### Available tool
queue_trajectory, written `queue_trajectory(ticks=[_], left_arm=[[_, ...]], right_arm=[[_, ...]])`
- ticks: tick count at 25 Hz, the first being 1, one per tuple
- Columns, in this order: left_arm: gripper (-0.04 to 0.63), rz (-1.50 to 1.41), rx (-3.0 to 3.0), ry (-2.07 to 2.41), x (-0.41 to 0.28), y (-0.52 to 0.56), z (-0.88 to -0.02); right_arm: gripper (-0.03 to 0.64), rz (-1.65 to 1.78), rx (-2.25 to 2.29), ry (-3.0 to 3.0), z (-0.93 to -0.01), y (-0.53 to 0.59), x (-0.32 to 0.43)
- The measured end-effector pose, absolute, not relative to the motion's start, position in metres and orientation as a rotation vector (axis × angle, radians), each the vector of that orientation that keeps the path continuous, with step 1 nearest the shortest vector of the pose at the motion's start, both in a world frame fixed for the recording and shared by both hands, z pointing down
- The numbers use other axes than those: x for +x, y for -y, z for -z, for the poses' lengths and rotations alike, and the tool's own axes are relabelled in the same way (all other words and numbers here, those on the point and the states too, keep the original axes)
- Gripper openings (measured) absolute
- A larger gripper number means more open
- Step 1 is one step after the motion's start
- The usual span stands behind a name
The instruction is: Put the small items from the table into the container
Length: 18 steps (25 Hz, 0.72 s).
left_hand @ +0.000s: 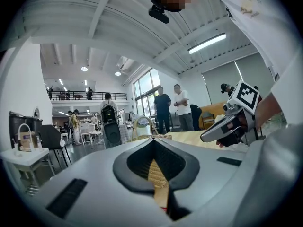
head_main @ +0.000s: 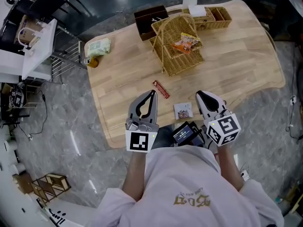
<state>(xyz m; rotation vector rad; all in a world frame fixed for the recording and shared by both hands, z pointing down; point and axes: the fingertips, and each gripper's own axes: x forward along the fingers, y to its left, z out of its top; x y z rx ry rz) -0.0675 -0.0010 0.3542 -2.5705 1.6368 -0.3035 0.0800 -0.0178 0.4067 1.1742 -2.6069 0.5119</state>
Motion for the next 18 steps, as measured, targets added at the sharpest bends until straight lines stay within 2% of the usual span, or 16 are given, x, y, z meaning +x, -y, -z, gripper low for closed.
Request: queue_trajectory(ticks=[18], left_arm=[[-0.006,0.426,-2.68,-1.475,-0.044,-0.006,-0.438]], right_arm=[[0.021,-0.728,0.939,2.312,-0.537,-0.01,0.104]])
